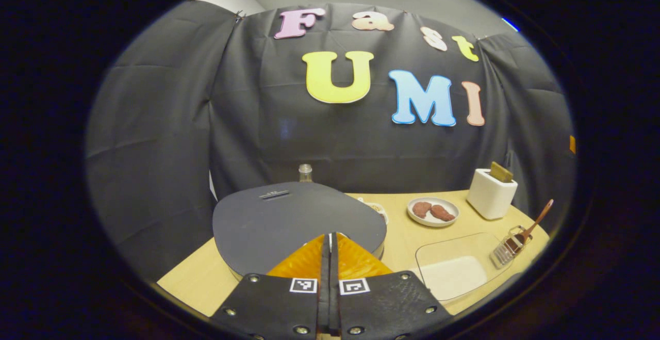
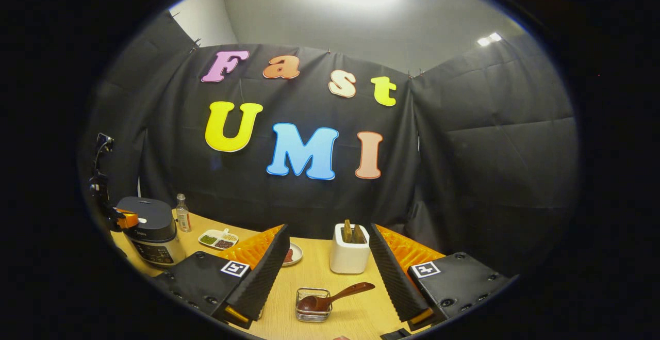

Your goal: Close the left gripper, press the button to open the rice cooker; take a wooden spoon from the chopstick holder with the right hand, scoop a spoonful of rice and pour it into the rice cooker, then put the wooden spoon back into the chopstick holder.

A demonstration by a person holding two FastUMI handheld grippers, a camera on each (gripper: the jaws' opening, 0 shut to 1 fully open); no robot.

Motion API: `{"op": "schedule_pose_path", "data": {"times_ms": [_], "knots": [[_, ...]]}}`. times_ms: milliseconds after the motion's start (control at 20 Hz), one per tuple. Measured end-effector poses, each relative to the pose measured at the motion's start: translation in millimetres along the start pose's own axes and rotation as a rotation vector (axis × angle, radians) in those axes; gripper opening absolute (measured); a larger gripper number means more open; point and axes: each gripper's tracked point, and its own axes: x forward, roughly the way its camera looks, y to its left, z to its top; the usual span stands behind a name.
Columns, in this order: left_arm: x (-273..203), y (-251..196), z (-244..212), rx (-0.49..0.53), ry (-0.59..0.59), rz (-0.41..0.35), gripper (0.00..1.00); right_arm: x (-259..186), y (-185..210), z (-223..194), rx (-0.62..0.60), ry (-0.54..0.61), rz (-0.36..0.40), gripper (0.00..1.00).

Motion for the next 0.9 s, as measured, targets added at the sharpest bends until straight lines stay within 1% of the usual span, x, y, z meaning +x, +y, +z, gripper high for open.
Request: {"op": "schedule_pose_path", "data": {"times_ms": [150,200,250,300,350,400,450,550,700,800,900], "knots": [[4.8,-0.2,-8.6,0.030,0.020,0.010,0.01,0.6,5.8,-0.5,-0.015,0.008,0.019,0.98],[5.9,0.1,-12.5,0.023,0.043,0.014,0.00,0.4,6.7,-0.5,-0.023,0.007,0.022,0.97],[6.9,0.3,-11.7,-0.008,0.053,0.010,0.05,-0.1,8.0,0.2,-0.029,0.007,0.027,0.98],[7.7,0.8,-13.1,-0.062,0.080,-0.002,0.00,-0.9,9.7,0.2,-0.032,0.006,0.032,0.98],[9.5,0.1,-15.0,-0.118,0.114,-0.018,0.05,-1.1,11.9,0.0,-0.035,0.007,0.039,0.98],[10.7,-0.2,-15.1,-0.139,0.131,-0.030,0.02,-1.1,14.0,-1.5,-0.037,0.009,0.047,0.98],[10.8,1.6,-15.8,-0.125,0.128,-0.031,0.02,-1.7,16.5,-0.7,-0.036,0.008,0.054,0.98],[10.4,1.8,-8.3,-0.082,0.077,-0.027,0.02,-2.6,19.2,3.0,-0.032,-0.002,0.066,0.98],[2.6,2.6,12.1,-0.064,0.017,-0.003,0.01,-3.2,19.4,-0.4,-0.026,0.002,0.080,0.98],[-3.3,8.7,44.1,-0.006,-0.072,0.028,0.00,-3.1,16.6,-3.7,-0.013,0.008,0.082,0.98],[-15.5,14.3,82.1,0.074,-0.179,0.072,0.01,-1.7,15.7,-8.6,0.004,0.016,0.088,0.98]]}}
